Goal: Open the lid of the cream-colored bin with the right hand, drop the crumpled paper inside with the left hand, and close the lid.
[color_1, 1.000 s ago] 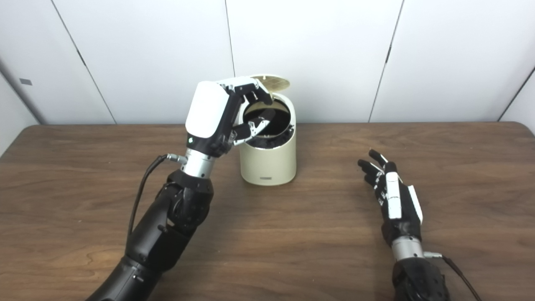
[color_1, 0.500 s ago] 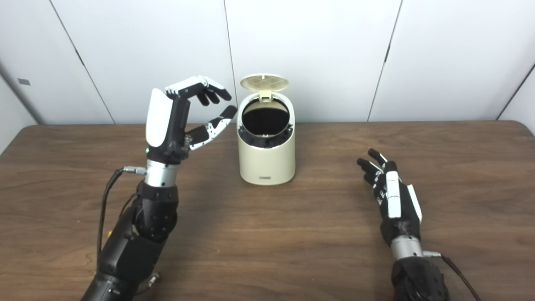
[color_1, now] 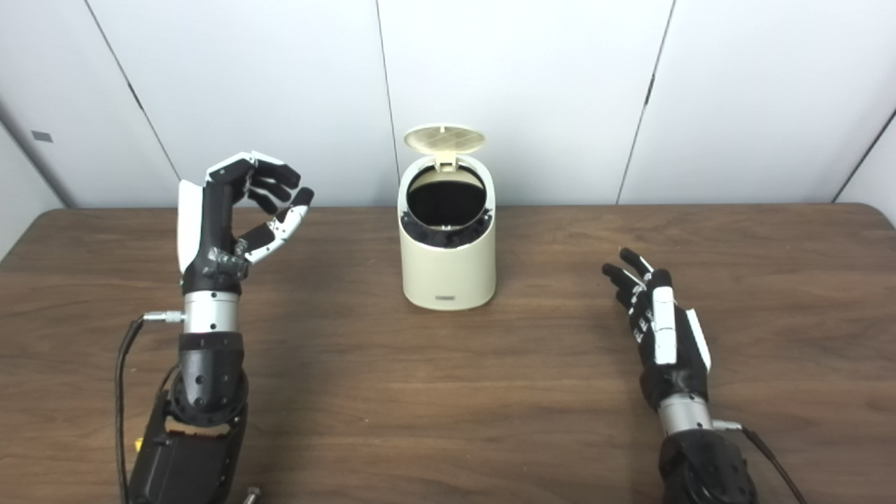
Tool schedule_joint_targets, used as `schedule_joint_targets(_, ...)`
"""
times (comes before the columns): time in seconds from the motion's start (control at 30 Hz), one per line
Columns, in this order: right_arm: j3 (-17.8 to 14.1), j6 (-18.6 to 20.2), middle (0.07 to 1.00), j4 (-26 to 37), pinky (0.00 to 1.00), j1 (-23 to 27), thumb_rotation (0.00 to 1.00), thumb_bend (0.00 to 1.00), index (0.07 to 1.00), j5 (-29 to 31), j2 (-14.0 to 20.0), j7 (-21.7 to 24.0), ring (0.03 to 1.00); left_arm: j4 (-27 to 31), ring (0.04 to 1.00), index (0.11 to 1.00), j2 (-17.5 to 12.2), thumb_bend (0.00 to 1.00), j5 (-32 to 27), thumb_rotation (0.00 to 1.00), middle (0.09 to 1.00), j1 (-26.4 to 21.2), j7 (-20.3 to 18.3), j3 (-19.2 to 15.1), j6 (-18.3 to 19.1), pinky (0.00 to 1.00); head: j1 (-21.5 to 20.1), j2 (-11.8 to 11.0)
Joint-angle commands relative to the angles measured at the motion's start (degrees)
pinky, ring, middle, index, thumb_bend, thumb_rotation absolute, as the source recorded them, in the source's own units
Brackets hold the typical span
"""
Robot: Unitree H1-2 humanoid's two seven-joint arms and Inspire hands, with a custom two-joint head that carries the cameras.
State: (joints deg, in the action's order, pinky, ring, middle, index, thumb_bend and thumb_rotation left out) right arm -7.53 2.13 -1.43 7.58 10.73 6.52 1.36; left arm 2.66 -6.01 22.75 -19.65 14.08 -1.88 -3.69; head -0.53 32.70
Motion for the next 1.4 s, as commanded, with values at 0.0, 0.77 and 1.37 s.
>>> schedule_joint_targets(0.0, -0.36, -0.98, 0.802, 1.6, 0.93, 1.51, 1.0, 0.62, 0.857, 0.25, 0.49, 0.49, 0.899, 1.87, 0.454, 0.487, -0.68, 0.47, -2.36, 0.0, 0.517, -1.84, -1.49, -0.88, 1.13, 0.33, 0.03, 0.15)
schedule_joint_targets(0.77, -0.99, -3.76, 0.922, -0.74, 0.95, 2.11, 1.0, 0.58, 0.868, 0.71, 0.66, 1.15, 0.966, 0.94, 1.0, 1.0, -4.22, 0.53, -32.91, 0.87, 1.0, 4.47, -19.88, -8.36, 7.93, 1.0, 0.38, 1.0)
schedule_joint_targets(1.37, -1.44, -5.89, 0.987, -1.17, 1.0, 2.13, 1.0, 0.61, 0.971, 0.57, 1.79, 2.12, 1.0, -0.75, 1.0, 1.0, -1.97, 0.43, -31.81, 0.98, 1.0, 9.23, -19.14, -7.15, 3.45, 1.0, 0.09, 1.59)
